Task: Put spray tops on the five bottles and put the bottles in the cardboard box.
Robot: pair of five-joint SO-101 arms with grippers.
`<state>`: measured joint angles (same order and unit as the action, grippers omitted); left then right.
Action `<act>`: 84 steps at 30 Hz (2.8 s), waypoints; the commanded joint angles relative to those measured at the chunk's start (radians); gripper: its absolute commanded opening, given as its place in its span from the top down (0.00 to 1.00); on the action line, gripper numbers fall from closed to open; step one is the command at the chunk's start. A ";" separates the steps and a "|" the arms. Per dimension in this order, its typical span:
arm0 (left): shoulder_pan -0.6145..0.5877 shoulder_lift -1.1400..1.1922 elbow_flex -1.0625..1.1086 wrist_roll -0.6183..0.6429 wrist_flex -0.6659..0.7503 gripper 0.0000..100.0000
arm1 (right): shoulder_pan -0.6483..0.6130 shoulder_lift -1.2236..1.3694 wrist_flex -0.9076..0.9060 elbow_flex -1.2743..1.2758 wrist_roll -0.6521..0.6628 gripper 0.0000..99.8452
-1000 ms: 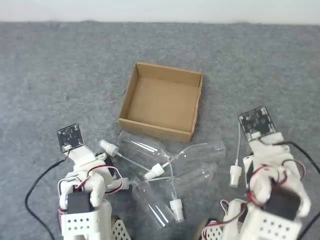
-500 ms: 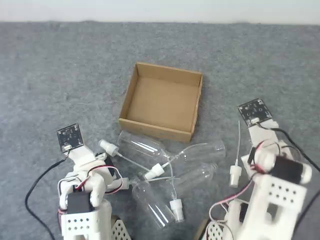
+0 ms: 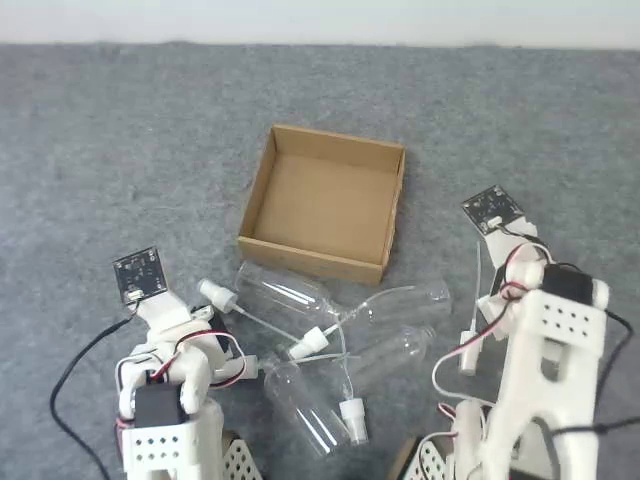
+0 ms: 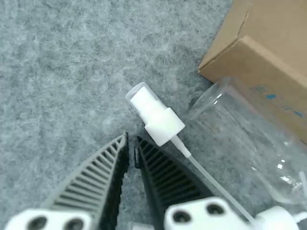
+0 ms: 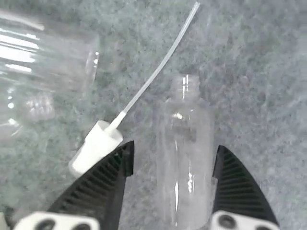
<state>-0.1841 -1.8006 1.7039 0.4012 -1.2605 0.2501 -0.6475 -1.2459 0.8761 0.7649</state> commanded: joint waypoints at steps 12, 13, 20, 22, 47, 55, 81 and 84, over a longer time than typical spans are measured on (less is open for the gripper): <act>0.000 -0.017 -0.019 -0.008 -0.002 0.99 | -0.001 0.237 0.213 -0.074 0.057 0.77; 0.000 -0.017 -0.019 -0.008 -0.002 0.99 | 0.005 0.246 0.223 -0.074 0.057 0.77; 0.000 -0.017 -0.019 -0.008 -0.002 0.99 | 0.045 0.341 0.288 -0.074 0.107 0.77; 0.000 -0.017 -0.019 -0.008 -0.002 0.99 | 0.056 0.372 0.298 -0.074 0.127 0.77; 0.000 -0.017 -0.019 -0.008 -0.002 0.99 | 0.035 0.443 0.340 -0.127 -0.181 0.88; 0.000 -0.017 -0.019 -0.008 -0.002 0.99 | 0.005 0.433 0.248 -0.129 -0.089 0.79; 0.000 -0.017 -0.019 -0.008 -0.002 0.99 | 0.015 0.444 0.171 -0.143 0.055 0.77; 0.000 -0.017 -0.019 -0.008 -0.002 0.99 | 0.045 0.444 0.177 -0.138 0.057 0.77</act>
<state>-0.1841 -1.8006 1.7039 0.4012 -1.2605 0.2685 -0.1933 -1.0648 0.7871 0.7971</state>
